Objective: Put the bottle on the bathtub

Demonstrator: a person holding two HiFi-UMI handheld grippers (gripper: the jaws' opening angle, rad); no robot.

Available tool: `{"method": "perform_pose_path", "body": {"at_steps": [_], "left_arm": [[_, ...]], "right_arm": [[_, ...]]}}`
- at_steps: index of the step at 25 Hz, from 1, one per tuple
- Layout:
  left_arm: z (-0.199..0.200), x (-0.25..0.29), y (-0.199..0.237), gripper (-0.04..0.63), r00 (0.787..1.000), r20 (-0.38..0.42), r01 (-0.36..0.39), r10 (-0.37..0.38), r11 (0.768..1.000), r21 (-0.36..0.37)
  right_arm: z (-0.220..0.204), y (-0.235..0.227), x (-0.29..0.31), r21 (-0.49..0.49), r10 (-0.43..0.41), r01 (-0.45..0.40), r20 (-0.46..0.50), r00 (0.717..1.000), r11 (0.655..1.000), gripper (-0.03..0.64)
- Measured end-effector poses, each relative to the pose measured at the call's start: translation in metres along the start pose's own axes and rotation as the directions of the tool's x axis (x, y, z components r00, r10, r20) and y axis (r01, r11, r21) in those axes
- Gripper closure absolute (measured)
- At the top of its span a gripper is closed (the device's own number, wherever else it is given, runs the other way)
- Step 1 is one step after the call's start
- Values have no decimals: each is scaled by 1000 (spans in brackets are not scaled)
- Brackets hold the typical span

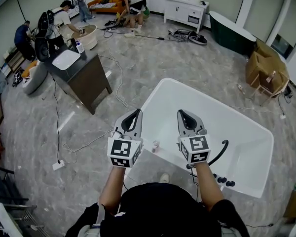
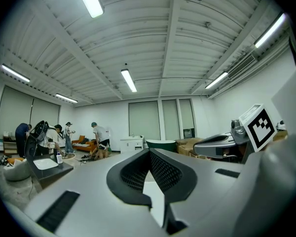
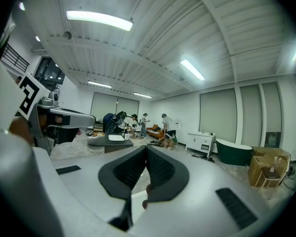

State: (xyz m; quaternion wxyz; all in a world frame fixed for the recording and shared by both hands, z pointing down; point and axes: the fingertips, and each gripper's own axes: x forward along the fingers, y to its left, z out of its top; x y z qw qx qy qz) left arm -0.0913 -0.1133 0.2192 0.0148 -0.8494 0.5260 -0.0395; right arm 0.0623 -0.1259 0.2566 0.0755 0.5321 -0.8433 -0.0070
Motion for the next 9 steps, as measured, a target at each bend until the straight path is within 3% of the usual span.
{"method": "perform_pose_path", "body": {"at_steps": [9], "left_arm": [[0, 3, -8, 581, 1000, -4, -2, 2, 1000, -10]], "right_arm": [[-2, -5, -4, 2, 3, -3, -6, 1000, 1000, 594]]}}
